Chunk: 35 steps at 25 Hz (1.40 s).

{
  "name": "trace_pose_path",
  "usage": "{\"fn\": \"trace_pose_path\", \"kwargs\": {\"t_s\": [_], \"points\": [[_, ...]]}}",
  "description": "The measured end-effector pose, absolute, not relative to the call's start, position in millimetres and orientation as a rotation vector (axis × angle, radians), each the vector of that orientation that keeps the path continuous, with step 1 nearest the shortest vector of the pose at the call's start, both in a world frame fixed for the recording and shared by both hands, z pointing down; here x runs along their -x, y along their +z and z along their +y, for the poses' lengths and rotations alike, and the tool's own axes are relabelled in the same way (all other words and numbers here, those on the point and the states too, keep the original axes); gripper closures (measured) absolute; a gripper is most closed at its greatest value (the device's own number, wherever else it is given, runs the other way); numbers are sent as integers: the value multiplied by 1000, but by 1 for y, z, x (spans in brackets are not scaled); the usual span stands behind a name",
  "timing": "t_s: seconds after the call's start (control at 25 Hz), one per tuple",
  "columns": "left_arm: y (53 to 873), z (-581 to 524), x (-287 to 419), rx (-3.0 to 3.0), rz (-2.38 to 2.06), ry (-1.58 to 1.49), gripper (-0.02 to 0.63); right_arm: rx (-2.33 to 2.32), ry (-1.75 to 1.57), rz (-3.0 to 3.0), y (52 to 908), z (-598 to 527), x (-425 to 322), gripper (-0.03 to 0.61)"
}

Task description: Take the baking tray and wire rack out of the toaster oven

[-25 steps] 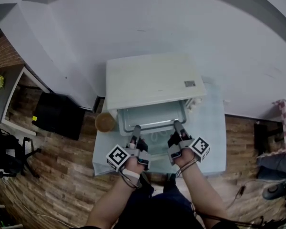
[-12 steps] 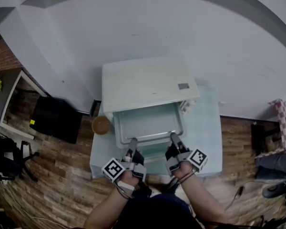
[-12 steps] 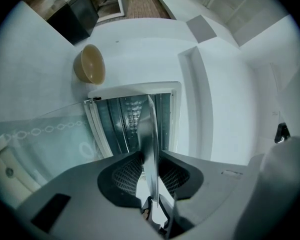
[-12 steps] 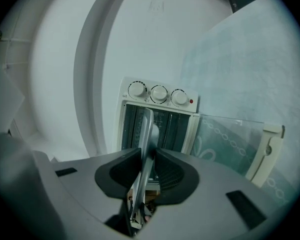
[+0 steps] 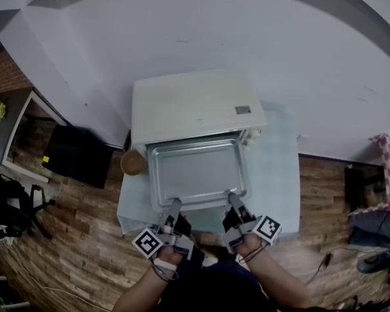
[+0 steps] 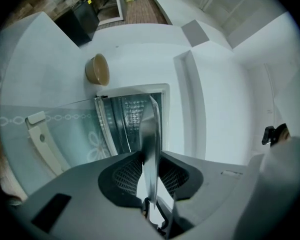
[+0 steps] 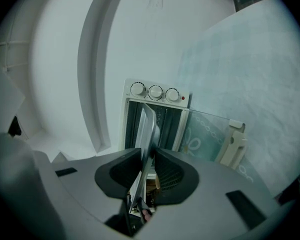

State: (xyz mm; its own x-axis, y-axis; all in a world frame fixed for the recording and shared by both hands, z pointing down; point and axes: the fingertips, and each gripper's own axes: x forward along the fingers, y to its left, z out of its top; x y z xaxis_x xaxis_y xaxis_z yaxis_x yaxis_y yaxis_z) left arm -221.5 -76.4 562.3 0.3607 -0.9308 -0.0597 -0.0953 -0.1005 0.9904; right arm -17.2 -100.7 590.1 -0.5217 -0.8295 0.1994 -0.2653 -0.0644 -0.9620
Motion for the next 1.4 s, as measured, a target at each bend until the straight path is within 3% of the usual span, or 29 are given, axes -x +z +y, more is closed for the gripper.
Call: {"fn": "trace_pose_path", "kwargs": {"t_s": [0.56,1.4], "points": [[569,-47,150,-1494,-942,-873,525,1211,-1637,1706,600,-61,-56,485],[613,-81,-80,-1521,-748,-679,522,1457,-1503,1482,627,-45,-290,483]]}}
